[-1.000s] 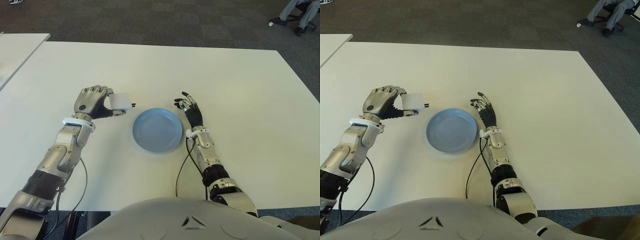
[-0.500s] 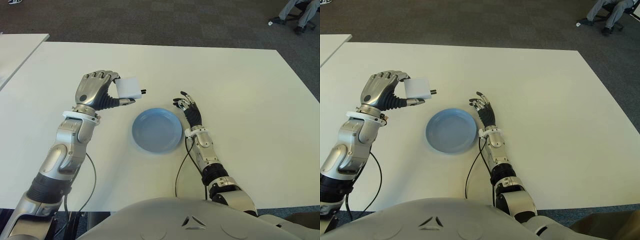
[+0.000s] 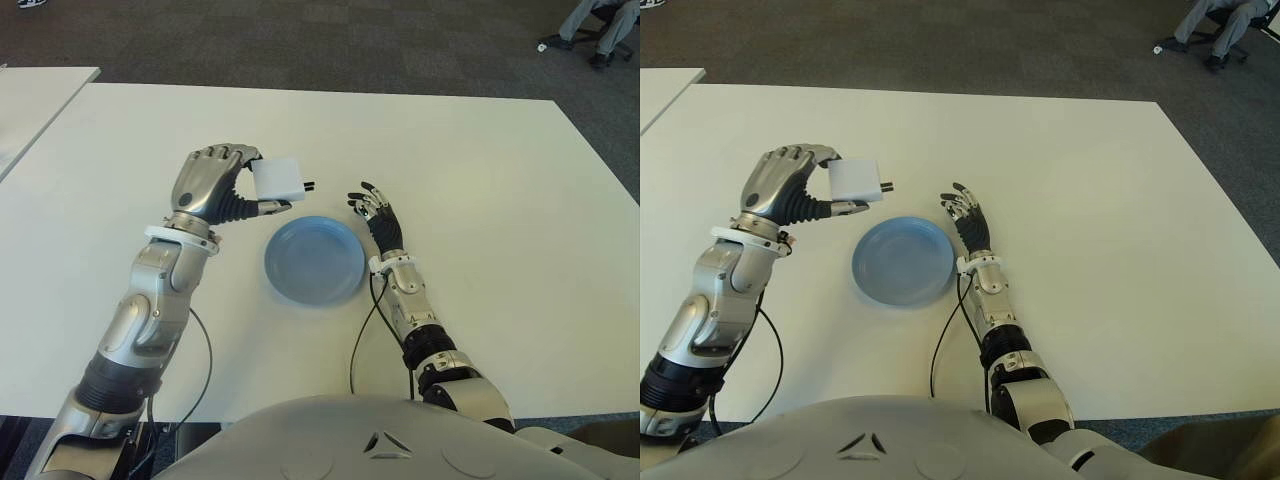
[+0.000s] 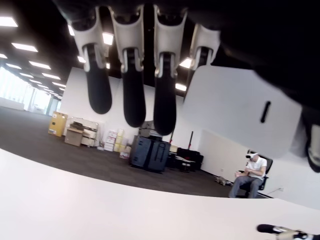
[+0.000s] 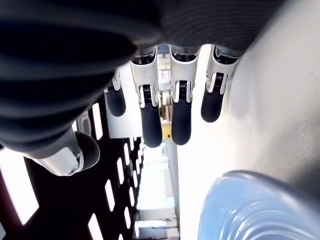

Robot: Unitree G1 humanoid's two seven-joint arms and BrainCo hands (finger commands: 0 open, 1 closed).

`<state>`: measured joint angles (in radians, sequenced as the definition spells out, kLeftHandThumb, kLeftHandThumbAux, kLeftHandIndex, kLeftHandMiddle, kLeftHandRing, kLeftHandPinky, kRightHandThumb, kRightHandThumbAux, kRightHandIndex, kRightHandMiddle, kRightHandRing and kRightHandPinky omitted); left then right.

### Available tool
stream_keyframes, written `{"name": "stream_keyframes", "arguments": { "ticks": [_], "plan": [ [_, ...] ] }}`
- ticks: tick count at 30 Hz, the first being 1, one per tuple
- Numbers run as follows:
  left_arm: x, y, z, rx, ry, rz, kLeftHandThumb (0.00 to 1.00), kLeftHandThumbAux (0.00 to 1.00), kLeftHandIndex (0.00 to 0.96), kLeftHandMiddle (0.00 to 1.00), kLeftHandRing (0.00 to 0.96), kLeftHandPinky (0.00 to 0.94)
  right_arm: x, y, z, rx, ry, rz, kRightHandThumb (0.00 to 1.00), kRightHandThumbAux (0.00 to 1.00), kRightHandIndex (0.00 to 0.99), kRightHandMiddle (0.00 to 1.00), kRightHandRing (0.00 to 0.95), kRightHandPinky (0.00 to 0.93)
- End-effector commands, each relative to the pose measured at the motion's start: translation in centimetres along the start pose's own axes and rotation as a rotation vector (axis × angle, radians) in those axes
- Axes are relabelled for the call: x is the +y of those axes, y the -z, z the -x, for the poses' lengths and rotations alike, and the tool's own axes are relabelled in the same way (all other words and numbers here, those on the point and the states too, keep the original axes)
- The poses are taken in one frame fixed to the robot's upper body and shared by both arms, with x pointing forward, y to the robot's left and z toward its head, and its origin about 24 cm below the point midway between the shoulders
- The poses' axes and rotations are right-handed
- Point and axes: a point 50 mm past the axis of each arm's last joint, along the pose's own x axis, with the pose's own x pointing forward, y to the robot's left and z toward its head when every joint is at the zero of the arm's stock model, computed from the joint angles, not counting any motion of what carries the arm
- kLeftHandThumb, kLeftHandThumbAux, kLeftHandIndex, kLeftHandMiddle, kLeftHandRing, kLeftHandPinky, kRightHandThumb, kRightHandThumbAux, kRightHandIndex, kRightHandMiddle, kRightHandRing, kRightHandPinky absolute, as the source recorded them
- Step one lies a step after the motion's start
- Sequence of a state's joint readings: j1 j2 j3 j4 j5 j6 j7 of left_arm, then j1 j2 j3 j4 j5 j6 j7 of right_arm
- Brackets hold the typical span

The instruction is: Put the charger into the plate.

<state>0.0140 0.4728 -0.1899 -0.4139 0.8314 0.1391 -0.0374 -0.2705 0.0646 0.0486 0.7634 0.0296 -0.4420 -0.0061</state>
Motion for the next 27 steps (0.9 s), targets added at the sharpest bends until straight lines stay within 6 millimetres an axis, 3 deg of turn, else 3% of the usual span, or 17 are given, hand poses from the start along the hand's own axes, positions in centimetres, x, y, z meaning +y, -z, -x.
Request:
{"name": "stream_keyframes", "arguments": {
  "ticks": [1,27],
  "plan": [
    [-0.9,-0.8,0.2,-0.009,0.052,0.020,0.749,0.697,0.443,0.864,0.861,0.864,0.9,1.8,0.9,0.086,0.020,-0.021,0.000,0.524,0.129,0.271,0.242,0.212],
    [-3.3,-1.8,0.9,-0.065,0.136,0.060,0.749,0.697,0.443,0.864,0.863,0.867,0.2,1.5,0.9,0.061,0.065,-0.044,0.000,0.520,0.078,0.168,0.147,0.132]
  ]
}}
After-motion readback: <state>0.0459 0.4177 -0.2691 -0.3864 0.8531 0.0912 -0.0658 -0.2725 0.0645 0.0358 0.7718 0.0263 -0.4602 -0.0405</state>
